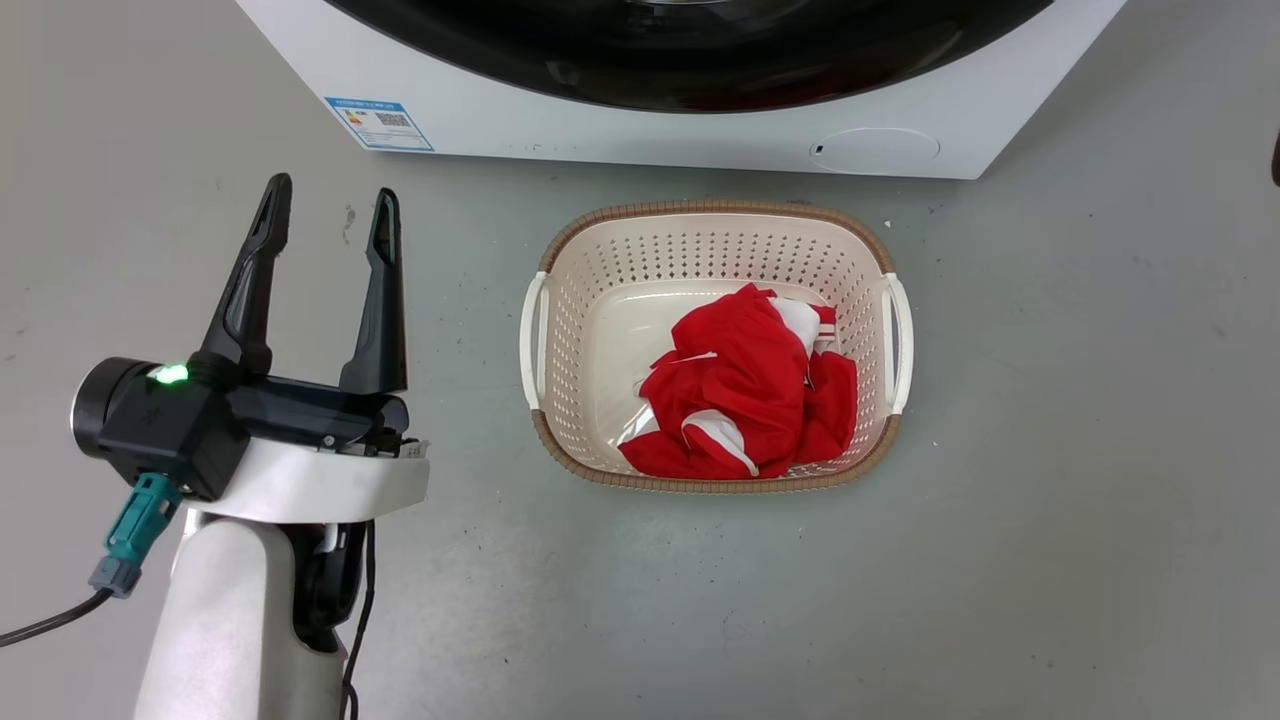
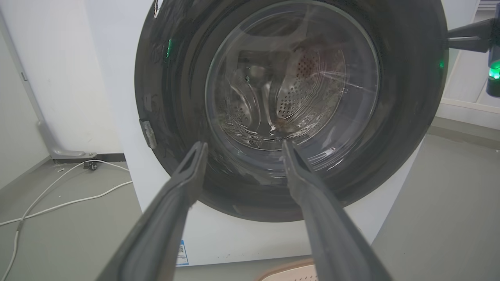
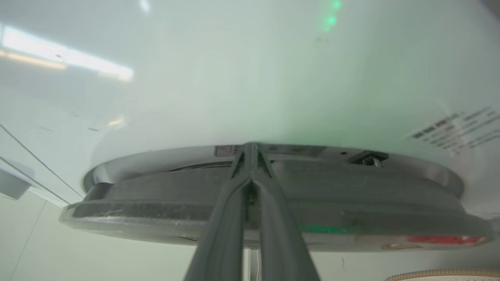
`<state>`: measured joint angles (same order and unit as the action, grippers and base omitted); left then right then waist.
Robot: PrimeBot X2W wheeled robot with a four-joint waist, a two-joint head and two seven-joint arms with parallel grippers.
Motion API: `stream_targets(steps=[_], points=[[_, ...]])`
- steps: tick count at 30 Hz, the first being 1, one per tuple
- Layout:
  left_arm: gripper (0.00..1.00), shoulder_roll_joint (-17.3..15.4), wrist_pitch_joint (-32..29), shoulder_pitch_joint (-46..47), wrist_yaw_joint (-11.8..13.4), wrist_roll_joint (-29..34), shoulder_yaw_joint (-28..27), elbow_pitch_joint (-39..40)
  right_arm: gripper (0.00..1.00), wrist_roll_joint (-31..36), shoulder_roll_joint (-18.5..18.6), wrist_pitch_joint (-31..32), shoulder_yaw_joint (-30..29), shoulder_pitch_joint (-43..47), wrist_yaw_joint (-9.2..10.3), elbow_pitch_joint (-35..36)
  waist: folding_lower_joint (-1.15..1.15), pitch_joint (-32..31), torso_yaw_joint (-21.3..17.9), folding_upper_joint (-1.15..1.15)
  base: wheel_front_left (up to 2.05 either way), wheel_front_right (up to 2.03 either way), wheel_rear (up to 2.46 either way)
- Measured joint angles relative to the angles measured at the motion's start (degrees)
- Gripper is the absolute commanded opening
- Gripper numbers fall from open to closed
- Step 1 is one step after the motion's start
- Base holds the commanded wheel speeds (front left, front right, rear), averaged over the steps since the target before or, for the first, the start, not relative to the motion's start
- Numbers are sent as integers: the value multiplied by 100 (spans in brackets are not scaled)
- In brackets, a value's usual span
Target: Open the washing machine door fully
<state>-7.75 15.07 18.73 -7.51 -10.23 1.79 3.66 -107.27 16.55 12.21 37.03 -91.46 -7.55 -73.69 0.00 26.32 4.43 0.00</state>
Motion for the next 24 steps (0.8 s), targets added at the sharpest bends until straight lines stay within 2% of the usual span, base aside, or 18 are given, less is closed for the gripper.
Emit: stream_targets(steps=[14,24], points=[[100,45,0,25,0,-10,49,-123,0,-226,34,799,325,105,5,-27,0,-121,-12,0,0,0,0],[100,71,0,-150,0,48,51,-312,0,-434,-159,1658,445,553,5,-24,0,-559,-109,0,0,0,0]])
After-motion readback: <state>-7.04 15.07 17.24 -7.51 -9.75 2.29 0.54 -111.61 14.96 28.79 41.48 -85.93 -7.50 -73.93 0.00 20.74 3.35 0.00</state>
